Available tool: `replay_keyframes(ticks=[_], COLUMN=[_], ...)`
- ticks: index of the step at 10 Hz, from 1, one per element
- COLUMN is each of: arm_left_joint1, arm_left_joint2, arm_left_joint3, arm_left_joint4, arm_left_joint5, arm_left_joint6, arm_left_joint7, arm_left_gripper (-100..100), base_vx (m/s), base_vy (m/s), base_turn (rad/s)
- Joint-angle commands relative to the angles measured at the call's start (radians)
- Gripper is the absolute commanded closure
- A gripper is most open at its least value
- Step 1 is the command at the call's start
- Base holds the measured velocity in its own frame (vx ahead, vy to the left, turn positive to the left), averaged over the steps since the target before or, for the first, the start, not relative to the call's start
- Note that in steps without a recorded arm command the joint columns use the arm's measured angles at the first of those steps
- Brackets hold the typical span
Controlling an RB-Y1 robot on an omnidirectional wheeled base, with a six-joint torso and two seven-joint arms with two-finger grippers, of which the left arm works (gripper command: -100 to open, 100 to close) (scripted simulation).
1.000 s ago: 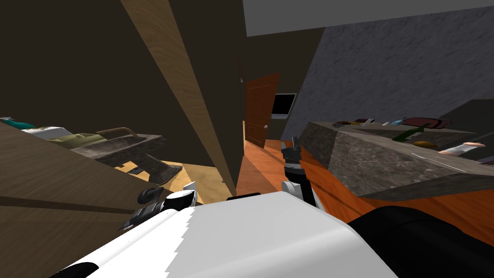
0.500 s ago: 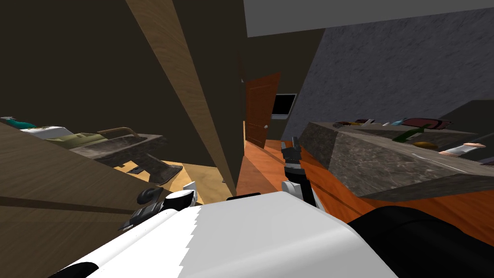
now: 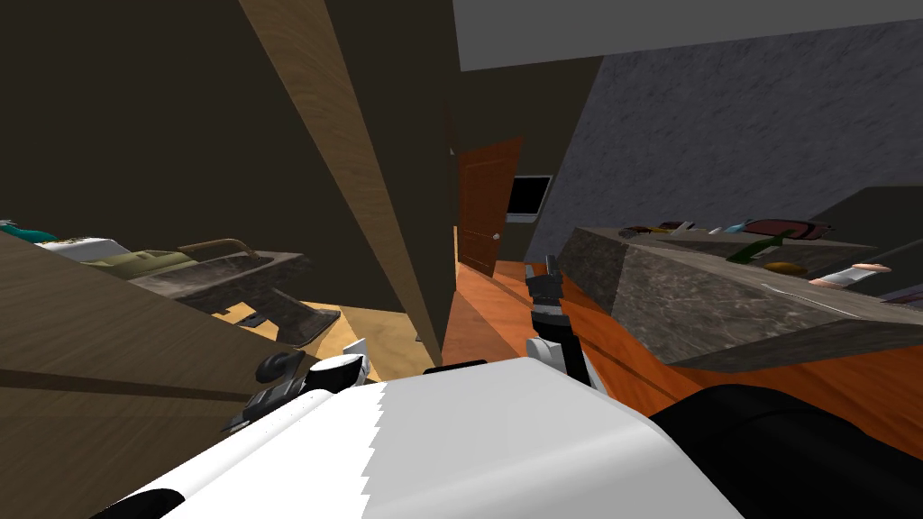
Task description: Push the door open
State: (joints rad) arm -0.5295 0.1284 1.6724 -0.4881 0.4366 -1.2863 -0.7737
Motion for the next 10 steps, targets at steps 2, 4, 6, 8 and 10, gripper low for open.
replay_keyframes(ticks=[2, 4, 6, 8, 10], arm_left_joint1=[-0.003, -0.003, -0.003, -0.005, -0.008], arm_left_joint2=[-0.002, -0.002, -0.002, -0.006, -0.006], arm_left_joint3=[-0.001, -0.001, -0.001, 0.02, 0.032], arm_left_joint4=[-0.005, -0.005, -0.005, -0.015, -0.016], arm_left_joint5=[0.0, 0.0, 0.0, 0.009, 0.013], arm_left_joint6=[0.008, 0.008, 0.008, -0.009, -0.019], arm_left_joint7=[-0.001, -0.001, -0.001, -0.009, -0.013], arm_left_gripper=[100, 100, 100, 100, 100], base_vx=[0.001, 0.002, 0.0, -0.008, -0.007], base_vy=[0.011, -0.002, 0.0, 0.026, 0.113], base_turn=[0.009, 0.01, 0.0, -0.046, -0.041])
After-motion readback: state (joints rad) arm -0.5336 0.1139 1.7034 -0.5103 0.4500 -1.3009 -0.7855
